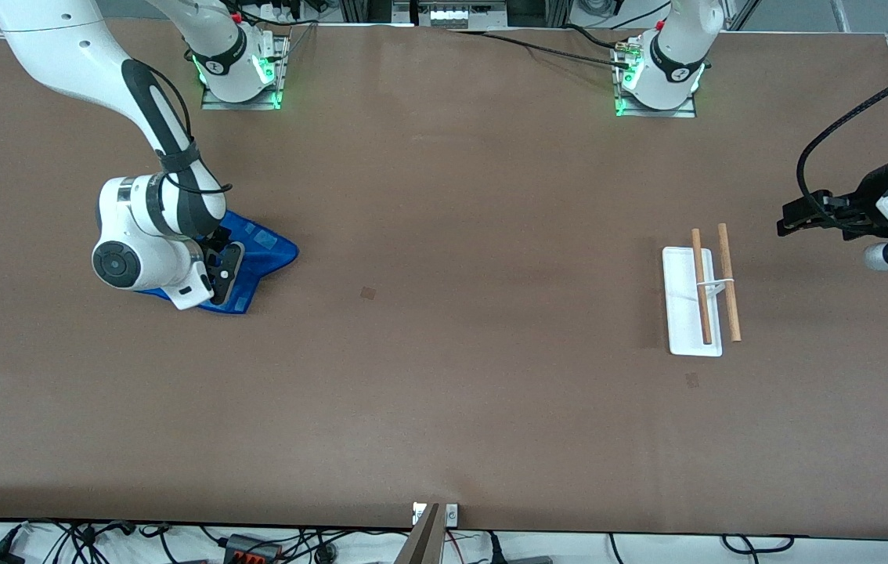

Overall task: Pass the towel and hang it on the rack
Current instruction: 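Lower the right gripper onto the blue towel and grasp it, then lift the towel with the right gripper while the left gripper approaches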

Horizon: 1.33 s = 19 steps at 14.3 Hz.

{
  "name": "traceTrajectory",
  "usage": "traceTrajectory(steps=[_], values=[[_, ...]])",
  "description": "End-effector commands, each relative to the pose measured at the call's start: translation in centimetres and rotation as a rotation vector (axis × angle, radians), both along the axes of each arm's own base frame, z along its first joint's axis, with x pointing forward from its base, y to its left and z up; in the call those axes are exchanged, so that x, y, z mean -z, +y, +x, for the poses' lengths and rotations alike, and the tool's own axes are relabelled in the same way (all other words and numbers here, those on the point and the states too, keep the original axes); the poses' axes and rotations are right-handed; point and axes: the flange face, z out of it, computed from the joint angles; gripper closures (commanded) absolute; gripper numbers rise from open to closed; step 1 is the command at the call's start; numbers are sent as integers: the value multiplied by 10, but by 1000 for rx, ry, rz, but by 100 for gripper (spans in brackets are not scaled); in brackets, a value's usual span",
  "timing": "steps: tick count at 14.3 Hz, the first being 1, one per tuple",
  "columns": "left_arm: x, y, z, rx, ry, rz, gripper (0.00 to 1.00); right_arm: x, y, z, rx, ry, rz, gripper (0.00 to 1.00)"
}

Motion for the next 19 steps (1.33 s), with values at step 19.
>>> traceTrajectory(steps=[19], values=[[20,-9,6,23,50,-11,0,-166,111,88,160,-89,502,100]])
